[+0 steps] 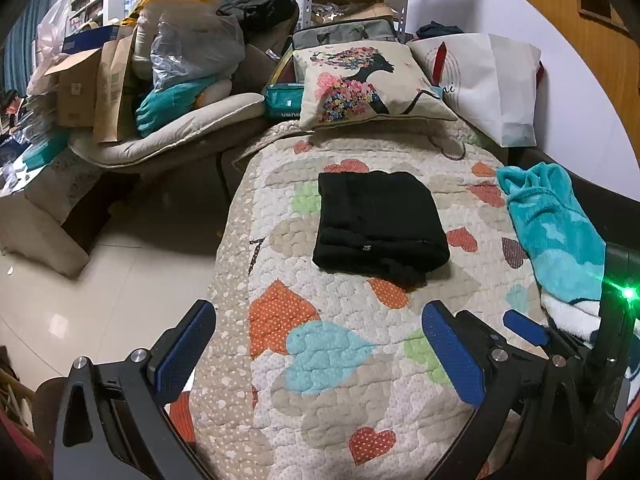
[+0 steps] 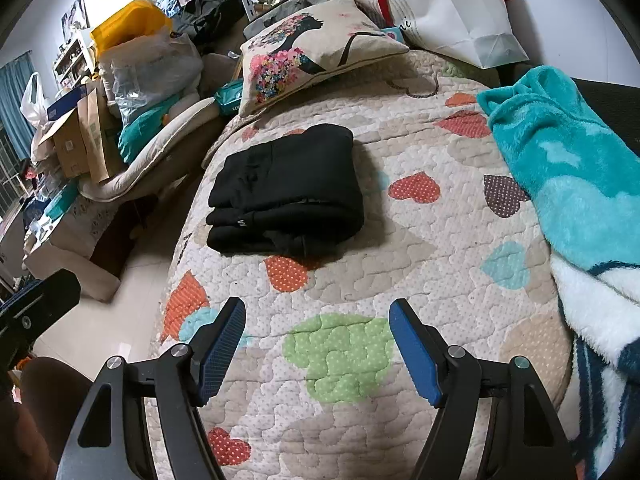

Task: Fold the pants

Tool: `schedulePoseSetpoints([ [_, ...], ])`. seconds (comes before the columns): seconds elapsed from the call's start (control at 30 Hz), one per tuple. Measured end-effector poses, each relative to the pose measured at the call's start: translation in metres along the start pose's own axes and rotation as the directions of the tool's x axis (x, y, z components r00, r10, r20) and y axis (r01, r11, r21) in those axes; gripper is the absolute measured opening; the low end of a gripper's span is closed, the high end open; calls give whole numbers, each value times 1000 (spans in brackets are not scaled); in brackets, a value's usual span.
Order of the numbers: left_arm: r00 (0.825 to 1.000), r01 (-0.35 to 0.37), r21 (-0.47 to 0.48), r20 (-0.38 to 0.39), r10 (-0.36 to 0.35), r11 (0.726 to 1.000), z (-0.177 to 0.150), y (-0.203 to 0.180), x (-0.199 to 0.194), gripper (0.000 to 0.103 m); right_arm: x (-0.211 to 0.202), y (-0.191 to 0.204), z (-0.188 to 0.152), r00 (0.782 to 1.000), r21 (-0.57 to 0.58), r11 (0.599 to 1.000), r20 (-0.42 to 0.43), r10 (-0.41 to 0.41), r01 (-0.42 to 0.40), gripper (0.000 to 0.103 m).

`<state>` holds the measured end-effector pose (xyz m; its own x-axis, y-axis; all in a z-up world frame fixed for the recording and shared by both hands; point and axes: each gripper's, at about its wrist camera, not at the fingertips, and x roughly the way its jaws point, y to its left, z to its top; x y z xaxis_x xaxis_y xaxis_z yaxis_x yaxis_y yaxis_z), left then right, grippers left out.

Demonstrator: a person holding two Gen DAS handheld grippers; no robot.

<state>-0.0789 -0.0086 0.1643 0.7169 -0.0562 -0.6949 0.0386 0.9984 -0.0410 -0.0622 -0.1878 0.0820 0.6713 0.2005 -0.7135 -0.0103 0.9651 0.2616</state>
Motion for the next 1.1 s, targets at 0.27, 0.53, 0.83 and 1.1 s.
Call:
schedulePoseSetpoints([
  [0.27,1000,14,-4,-26,-14,1000,-3,1,6,103,2,-2,0,1000,8,1000,-10,-8,9,79],
  [0.53,999,20,-8,-44,-20,1000,-5,2,11,103,5,-3,0,1000,0,1000,-19,-10,10,80],
  [0.83,998,25,-25,-65,-27,999,-7,7,16,103,7,-1,-1,999,-13,1000,-30,-15,15,80],
  [1.1,997,23,-25,-68,-24,999,-8,7,18,103,8,1,-2,999,-22,1000,-36,-19,18,80],
])
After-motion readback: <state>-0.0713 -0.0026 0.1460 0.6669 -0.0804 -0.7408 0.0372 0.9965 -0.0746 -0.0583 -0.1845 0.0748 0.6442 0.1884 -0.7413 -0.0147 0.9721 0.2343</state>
